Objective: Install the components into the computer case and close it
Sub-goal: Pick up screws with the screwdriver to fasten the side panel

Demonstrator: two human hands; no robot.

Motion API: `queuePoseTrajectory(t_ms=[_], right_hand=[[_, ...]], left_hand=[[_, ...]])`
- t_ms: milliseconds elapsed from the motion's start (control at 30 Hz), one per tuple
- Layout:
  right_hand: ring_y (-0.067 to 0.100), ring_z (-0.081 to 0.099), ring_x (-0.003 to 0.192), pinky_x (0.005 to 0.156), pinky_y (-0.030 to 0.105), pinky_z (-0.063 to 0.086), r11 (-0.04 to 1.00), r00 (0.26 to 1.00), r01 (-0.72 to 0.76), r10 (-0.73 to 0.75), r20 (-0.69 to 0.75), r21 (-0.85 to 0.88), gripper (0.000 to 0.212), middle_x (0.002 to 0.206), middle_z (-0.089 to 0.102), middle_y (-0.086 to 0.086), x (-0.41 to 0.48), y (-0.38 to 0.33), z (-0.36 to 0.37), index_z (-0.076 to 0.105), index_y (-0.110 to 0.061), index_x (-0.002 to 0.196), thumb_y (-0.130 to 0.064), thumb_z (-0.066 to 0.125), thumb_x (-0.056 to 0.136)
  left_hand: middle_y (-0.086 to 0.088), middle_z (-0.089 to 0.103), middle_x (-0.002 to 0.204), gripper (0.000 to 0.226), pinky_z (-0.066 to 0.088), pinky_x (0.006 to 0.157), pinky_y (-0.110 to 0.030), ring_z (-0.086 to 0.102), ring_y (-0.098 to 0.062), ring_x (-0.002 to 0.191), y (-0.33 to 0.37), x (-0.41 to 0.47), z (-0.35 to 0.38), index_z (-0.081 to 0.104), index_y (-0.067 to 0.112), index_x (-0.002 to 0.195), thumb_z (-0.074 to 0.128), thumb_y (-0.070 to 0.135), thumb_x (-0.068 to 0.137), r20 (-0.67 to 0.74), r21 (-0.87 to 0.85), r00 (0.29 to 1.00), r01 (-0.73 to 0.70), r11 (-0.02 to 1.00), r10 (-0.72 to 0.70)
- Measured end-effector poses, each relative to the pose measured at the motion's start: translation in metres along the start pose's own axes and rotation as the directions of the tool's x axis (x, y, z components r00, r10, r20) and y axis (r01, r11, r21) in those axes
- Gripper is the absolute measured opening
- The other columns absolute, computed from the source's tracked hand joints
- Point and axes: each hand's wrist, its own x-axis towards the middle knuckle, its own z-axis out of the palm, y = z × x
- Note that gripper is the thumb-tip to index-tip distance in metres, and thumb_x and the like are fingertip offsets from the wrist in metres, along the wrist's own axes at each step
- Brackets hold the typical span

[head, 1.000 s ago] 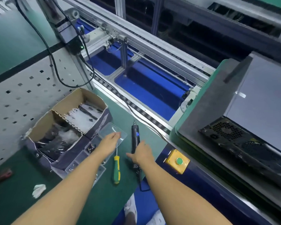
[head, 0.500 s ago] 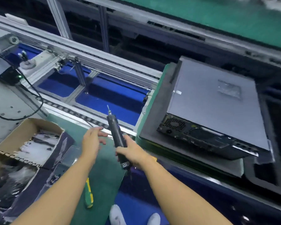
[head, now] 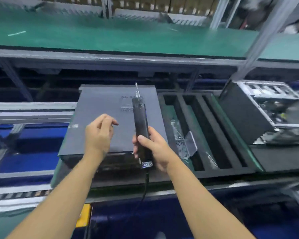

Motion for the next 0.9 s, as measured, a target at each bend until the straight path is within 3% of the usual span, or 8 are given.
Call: queuePoseTrajectory(t_ms=[133, 267, 433, 567, 667, 767, 833, 900], right_hand=[[0.021, 0.059, 0.070, 0.062, 0.035, 0.053, 1.000, 0.985, -0.027, 0.027, -0.173, 0.003, 0.074, 0.091, 0.064, 0.009, -0.025, -0.019, -0.095, 0.029, -0.002, 0.151, -0.021, 0.066, 0.090], [0.018, 0.057, 0.064, 0.055, 0.031, 0.052, 0.999, 0.971, -0.037, 0.032, -0.236, -0.017, 0.041, 0.088, 0.060, 0.008, -0.053, -0.020, -0.174, 0.049, -0.008, 0.121, -0.024, 0.068, 0.087], [0.019, 0.057, 0.064, 0.055, 0.032, 0.051, 0.997, 0.940, -0.078, 0.076, -0.334, 0.007, 0.055, 0.087, 0.059, 0.011, -0.072, -0.009, -0.236, 0.050, 0.002, 0.121, -0.026, 0.072, 0.080], [0.020, 0.057, 0.066, 0.055, 0.033, 0.051, 0.992, 0.921, -0.112, 0.123, -0.369, 0.049, 0.058, 0.087, 0.062, 0.010, -0.073, 0.006, -0.265, 0.044, 0.009, 0.124, -0.023, 0.067, 0.082], [0.021, 0.059, 0.071, 0.060, 0.035, 0.053, 0.988, 0.915, -0.147, 0.152, -0.374, 0.042, 0.058, 0.090, 0.064, 0.008, -0.072, 0.016, -0.280, 0.047, 0.006, 0.124, -0.029, 0.068, 0.082], [0.021, 0.060, 0.074, 0.063, 0.035, 0.054, 0.985, 0.916, -0.160, 0.174, -0.360, 0.068, 0.056, 0.092, 0.066, 0.006, -0.069, 0.027, -0.291, 0.052, -0.002, 0.125, -0.034, 0.069, 0.082], [0.020, 0.061, 0.074, 0.064, 0.035, 0.055, 0.983, 0.916, -0.160, 0.183, -0.357, 0.095, 0.054, 0.092, 0.066, 0.006, -0.066, 0.034, -0.297, 0.056, -0.009, 0.124, -0.036, 0.071, 0.079], [0.020, 0.061, 0.075, 0.065, 0.035, 0.054, 0.982, 0.915, -0.152, 0.182, -0.359, 0.110, 0.048, 0.093, 0.065, 0.007, -0.064, 0.040, -0.301, 0.059, -0.012, 0.120, -0.036, 0.071, 0.079]], left_hand=[[0.004, 0.047, 0.051, 0.020, 0.035, 0.046, -0.024, 0.043, -0.014, 0.047, 0.013, 0.018, 0.102, 0.062, 0.024, 0.075, 0.049, 0.031, 0.088, 0.211, 0.071, 0.977, 0.016, 0.997, -0.030], [0.010, 0.068, 0.071, 0.021, 0.048, 0.050, -0.022, 0.062, -0.006, 0.060, 0.003, 0.022, 0.193, 0.062, 0.036, 0.090, 0.049, 0.019, 0.091, 0.371, 0.173, 0.917, 0.087, 0.981, -0.146], [-0.002, 0.067, 0.094, 0.024, 0.054, 0.062, -0.026, 0.068, -0.012, 0.079, -0.033, 0.016, 0.271, 0.060, 0.025, 0.093, 0.048, 0.004, 0.095, 0.461, 0.347, 0.818, 0.190, 0.919, -0.343], [-0.003, 0.065, 0.110, 0.022, 0.050, 0.080, -0.028, 0.063, -0.022, 0.098, -0.071, 0.022, 0.299, 0.067, 0.015, 0.103, 0.053, 0.001, 0.094, 0.566, 0.749, 0.698, -0.211, 0.628, -0.439], [-0.007, 0.067, 0.110, 0.023, 0.054, 0.087, -0.034, 0.065, -0.025, 0.098, -0.097, 0.032, 0.315, 0.069, 0.013, 0.103, 0.057, -0.002, 0.091, 0.578, 0.814, 0.596, -0.373, 0.444, -0.558], [-0.009, 0.068, 0.108, 0.023, 0.055, 0.088, -0.039, 0.067, -0.027, 0.096, -0.124, 0.034, 0.332, 0.072, 0.011, 0.102, 0.062, -0.004, 0.087, 0.555, 0.824, 0.498, -0.439, 0.358, -0.666], [-0.008, 0.067, 0.106, 0.025, 0.056, 0.084, -0.040, 0.066, -0.028, 0.092, -0.145, 0.030, 0.341, 0.071, 0.009, 0.104, 0.063, -0.005, 0.085, 0.512, 0.839, 0.479, -0.455, 0.297, -0.713], [-0.004, 0.060, 0.098, 0.025, 0.052, 0.074, -0.039, 0.062, -0.029, 0.086, -0.161, 0.026, 0.351, 0.068, 0.012, 0.104, 0.063, -0.004, 0.086, 0.484, 0.837, 0.527, -0.513, 0.194, -0.698]])
